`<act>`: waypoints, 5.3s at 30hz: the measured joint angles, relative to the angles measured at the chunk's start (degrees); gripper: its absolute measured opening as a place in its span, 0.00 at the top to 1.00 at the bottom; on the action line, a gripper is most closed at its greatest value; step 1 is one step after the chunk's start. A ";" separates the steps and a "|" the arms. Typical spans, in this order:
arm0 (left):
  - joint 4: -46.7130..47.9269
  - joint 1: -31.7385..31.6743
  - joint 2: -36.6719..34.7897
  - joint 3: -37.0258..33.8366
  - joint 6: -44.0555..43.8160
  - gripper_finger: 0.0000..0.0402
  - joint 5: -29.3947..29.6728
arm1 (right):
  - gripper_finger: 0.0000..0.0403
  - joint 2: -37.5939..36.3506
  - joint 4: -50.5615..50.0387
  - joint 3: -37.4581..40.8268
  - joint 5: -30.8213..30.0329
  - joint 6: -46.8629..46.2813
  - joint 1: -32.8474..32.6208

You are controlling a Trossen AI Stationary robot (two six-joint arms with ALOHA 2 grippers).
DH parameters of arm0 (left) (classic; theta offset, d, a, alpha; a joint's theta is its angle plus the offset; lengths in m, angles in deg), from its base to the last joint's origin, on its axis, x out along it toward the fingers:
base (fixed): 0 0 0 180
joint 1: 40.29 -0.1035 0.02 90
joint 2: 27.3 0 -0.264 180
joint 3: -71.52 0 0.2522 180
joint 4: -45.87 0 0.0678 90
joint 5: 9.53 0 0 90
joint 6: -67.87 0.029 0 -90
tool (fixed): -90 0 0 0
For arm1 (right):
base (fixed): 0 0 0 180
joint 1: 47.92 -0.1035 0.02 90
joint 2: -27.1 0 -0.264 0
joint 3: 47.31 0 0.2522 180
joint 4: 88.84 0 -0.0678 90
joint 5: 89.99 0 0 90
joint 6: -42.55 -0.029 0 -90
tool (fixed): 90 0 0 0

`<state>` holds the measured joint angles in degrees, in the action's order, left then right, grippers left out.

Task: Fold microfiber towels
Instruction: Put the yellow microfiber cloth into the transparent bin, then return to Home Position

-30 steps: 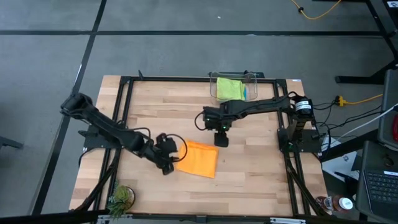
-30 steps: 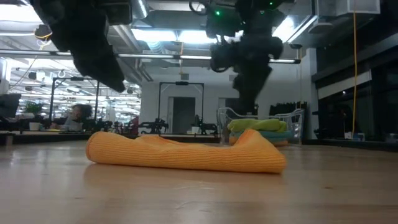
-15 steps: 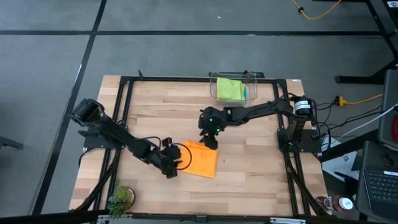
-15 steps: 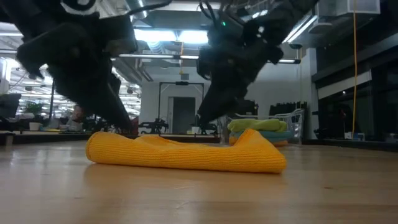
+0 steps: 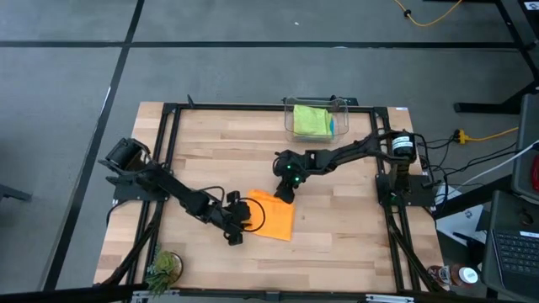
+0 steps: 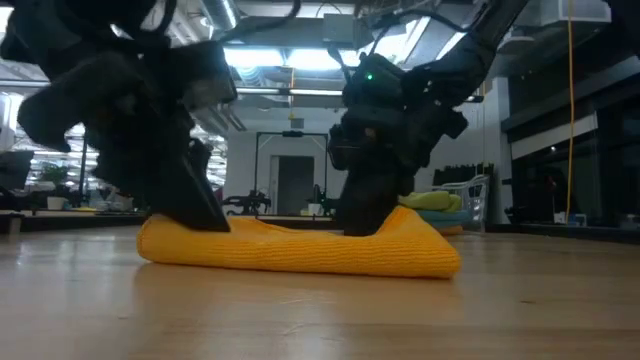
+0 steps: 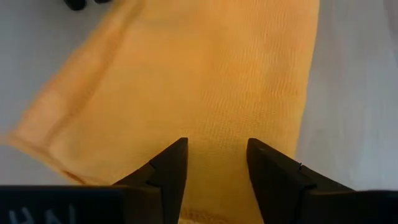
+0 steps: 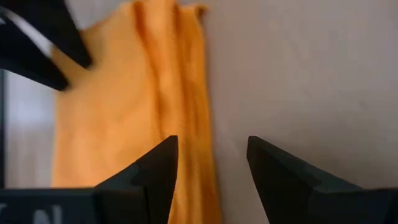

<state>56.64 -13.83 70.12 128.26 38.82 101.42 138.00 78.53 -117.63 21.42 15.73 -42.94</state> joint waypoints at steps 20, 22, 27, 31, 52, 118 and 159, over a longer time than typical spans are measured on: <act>-3.44 -3.22 3.74 0.02 -0.35 0.61 0.50 | 0.51 3.62 6.16 -0.19 2.58 -4.56 -7.43; -3.45 -3.33 3.74 0.02 -0.36 0.61 0.50 | 0.51 3.60 6.16 -0.17 0.64 -4.96 -7.59; -3.48 -3.33 3.74 0.02 -0.40 0.61 0.11 | 0.63 3.71 6.53 -0.06 0.30 -4.54 -7.13; -3.51 -3.31 3.74 0.00 -0.35 0.61 0.90 | 0.90 3.82 6.45 0.00 -0.87 -3.54 -7.07; 21.99 -3.15 -14.19 10.65 1.11 0.61 13.73 | 0.98 -23.75 -36.14 -15.16 -26.91 27.29 5.69; 24.60 -6.96 -13.04 10.60 2.41 0.61 18.60 | 0.42 -7.66 -43.58 -25.98 -38.73 71.01 37.45; 24.34 -6.96 -13.02 5.14 -2.16 0.61 18.56 | 0.44 -15.22 -19.47 -9.27 -20.91 31.36 36.26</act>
<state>80.98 -20.78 57.10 133.39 36.66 119.98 122.78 59.06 -126.90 0.50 47.09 -6.68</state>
